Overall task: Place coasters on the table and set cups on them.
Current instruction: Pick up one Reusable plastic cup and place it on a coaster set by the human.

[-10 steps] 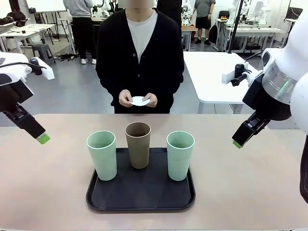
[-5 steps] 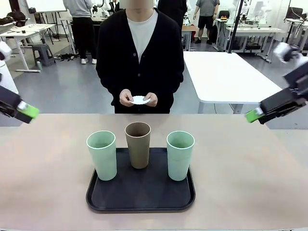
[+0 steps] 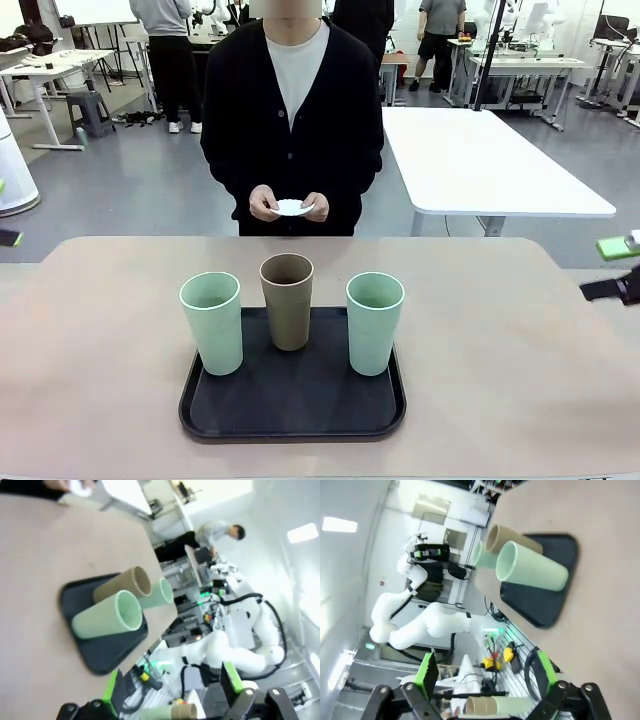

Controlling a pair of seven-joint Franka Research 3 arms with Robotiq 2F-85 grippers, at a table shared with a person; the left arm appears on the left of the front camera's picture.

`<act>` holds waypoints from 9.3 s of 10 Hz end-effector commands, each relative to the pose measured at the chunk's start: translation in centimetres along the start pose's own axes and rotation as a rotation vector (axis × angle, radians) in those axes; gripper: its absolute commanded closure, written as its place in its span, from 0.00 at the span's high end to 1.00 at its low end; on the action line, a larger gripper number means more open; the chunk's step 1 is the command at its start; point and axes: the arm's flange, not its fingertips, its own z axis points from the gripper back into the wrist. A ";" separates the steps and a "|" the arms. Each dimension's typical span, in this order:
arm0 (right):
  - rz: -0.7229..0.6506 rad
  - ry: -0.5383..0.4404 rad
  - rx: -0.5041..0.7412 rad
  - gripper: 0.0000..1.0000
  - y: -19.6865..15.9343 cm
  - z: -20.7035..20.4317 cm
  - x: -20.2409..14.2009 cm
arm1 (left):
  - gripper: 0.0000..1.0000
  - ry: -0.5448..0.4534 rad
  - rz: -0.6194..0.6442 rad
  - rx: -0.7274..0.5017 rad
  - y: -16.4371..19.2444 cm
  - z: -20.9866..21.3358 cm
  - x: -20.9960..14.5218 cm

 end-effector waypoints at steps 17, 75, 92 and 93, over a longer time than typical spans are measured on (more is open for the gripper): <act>-0.088 -0.046 -0.099 1.00 -1.1 2.9 -1.7 | 1.00 -0.011 0.178 0.127 4.0 4.3 -0.5; -0.088 -0.046 -0.099 1.00 -1.1 2.9 -1.7 | 1.00 0.281 -1.340 -0.168 14.8 -13.9 6.3; -0.088 -0.046 -0.099 1.00 -1.1 2.9 -1.7 | 1.00 0.198 -1.251 -0.370 19.6 -24.3 5.4; -0.088 -0.046 -0.099 1.00 -1.1 2.9 -1.7 | 1.00 0.209 -1.254 -0.384 19.6 -24.7 5.2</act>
